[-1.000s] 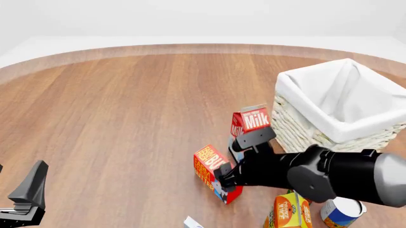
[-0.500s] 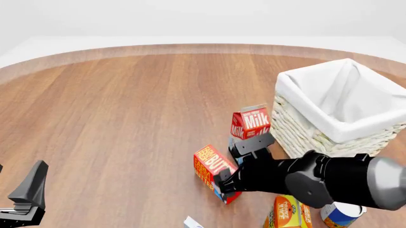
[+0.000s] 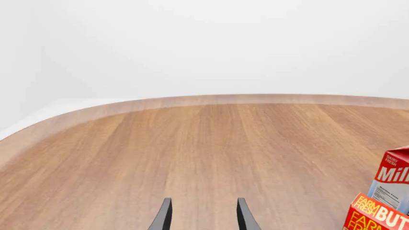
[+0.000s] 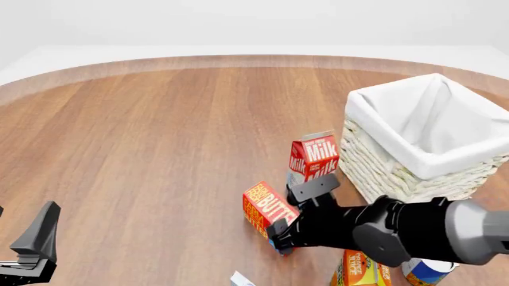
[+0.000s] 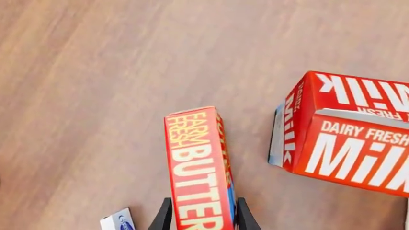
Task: Pick up the cream cheese box and the butter, and put them in the basket.
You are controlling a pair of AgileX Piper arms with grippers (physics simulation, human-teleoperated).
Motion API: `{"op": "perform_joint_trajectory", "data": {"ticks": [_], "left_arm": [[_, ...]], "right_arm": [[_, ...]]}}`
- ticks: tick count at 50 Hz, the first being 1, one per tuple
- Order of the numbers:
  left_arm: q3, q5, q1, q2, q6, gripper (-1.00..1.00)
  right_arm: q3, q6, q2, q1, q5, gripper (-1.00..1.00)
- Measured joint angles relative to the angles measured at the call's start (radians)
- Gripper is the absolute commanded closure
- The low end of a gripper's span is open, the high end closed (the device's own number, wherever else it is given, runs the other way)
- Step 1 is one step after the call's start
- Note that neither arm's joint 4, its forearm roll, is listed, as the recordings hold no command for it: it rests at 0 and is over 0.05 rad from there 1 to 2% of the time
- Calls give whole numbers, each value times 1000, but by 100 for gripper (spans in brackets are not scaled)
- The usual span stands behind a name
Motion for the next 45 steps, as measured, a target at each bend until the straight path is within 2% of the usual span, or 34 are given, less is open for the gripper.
{"op": "perform_joint_trajectory", "data": {"ticks": [12,13,30,45], "left_arm": [[0,0,0,0,0,-100],[0,0,0,0,0,-100],[0,0,0,0,0,-100],[0,0,0,0,0,-100]], "right_arm": [[0,1,24,0,-18,-100],[-1,1,25,0,-19,100],[-8,-30,11,2,-4,100],[-51,-62,-67,9,84,100]]}}
